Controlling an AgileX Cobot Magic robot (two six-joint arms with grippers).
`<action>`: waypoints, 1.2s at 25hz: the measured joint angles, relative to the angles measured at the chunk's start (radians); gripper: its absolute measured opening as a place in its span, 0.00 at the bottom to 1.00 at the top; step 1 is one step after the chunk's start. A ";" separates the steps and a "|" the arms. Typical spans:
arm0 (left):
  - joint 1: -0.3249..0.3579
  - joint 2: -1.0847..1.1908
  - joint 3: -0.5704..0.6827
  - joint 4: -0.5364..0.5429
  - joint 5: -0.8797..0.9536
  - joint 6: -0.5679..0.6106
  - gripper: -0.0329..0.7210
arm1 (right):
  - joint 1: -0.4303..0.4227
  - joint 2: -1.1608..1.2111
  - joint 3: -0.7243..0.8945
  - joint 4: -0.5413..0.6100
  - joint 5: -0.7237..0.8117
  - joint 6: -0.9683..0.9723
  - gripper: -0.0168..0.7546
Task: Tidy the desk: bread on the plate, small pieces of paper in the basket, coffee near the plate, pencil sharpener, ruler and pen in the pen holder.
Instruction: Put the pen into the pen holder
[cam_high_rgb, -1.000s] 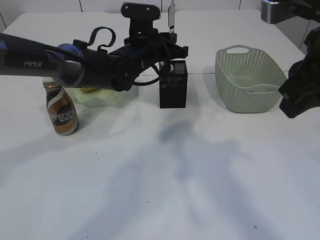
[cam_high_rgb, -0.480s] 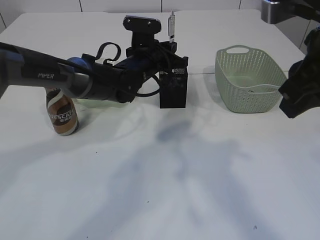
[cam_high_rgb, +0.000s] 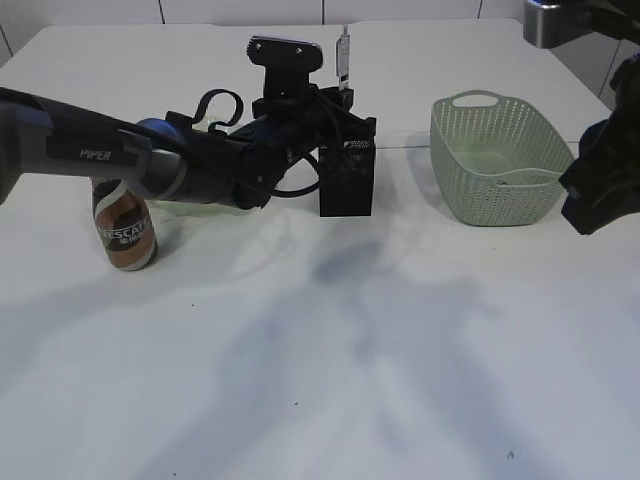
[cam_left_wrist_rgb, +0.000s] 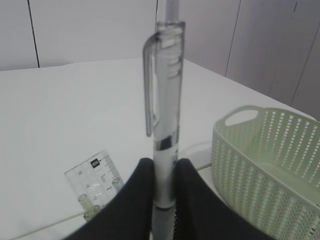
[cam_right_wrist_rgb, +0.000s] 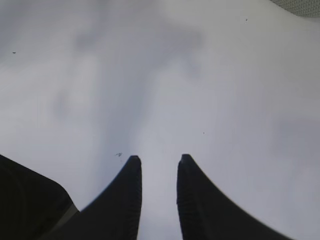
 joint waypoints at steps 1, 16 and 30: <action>0.000 0.001 0.000 0.000 0.000 0.000 0.14 | 0.000 0.000 0.000 0.000 -0.001 0.000 0.30; 0.000 0.019 0.000 0.000 0.013 0.000 0.17 | 0.000 0.000 0.000 -0.004 -0.002 0.000 0.30; 0.000 0.034 0.000 0.000 0.044 0.000 0.42 | 0.000 0.000 0.000 -0.004 -0.003 0.000 0.30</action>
